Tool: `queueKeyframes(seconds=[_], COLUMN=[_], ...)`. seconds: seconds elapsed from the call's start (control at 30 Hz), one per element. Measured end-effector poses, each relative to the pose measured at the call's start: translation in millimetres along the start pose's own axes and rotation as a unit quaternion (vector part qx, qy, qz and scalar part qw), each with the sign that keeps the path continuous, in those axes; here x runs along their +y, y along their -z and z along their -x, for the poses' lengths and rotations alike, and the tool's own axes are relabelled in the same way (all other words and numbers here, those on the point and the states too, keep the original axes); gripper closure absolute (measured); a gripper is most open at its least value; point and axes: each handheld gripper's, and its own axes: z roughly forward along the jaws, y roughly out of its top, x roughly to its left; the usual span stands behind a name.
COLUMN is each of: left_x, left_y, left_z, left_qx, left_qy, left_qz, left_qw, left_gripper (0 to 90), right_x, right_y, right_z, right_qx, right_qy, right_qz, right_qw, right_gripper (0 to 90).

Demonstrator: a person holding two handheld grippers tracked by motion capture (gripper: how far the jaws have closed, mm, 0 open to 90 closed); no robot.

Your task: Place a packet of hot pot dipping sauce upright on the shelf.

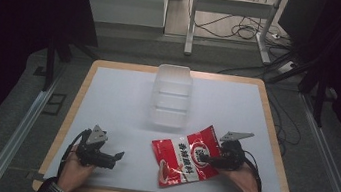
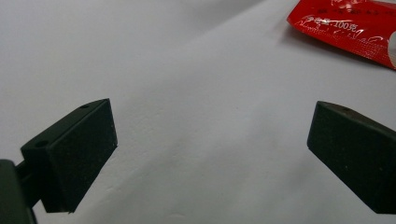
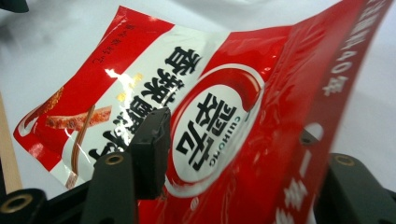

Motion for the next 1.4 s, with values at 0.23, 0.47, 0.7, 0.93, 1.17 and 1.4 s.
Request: queueKeyframes(seconds=[0.23,0.47,0.7,0.93,1.17,1.4], left_x=[0.1,0.1,1.2,1.7,2.2,2.4], left_y=[-0.1,0.2,2.6,3.1,2.9,3.1], left_z=[0.5,0.4,1.8,2.4,2.9,2.5], left_qx=[0.000,0.001,0.003,0.004,0.004,0.004], left_qy=[-0.001,-0.002,-0.005,-0.006,-0.007,-0.006], left_qz=[-0.001,0.000,0.013,0.016,0.016,0.018], left_qw=[1.0000,1.0000,0.9999,0.9998,0.9998,0.9998], left_gripper=[1.7,1.8,1.9,1.9,1.9,1.9], right_x=[10.7,14.8,21.2,27.0,40.8,54.7], right_y=[-11.4,-12.1,-3.6,4.4,15.7,30.9], right_z=[-8.5,-16.1,-25.7,-31.0,-35.7,-37.6], right_qx=[0.014,0.005,0.002,0.001,0.005,0.009], right_qy=[0.025,0.047,0.050,0.047,0.049,0.050], right_qz=[-0.013,-0.023,-0.005,0.006,0.019,0.032], right_qw=[0.9995,0.9986,0.9987,0.9989,0.9986,0.9982], right_gripper=[54.7,83.2,87.1,87.0,87.0,87.1])
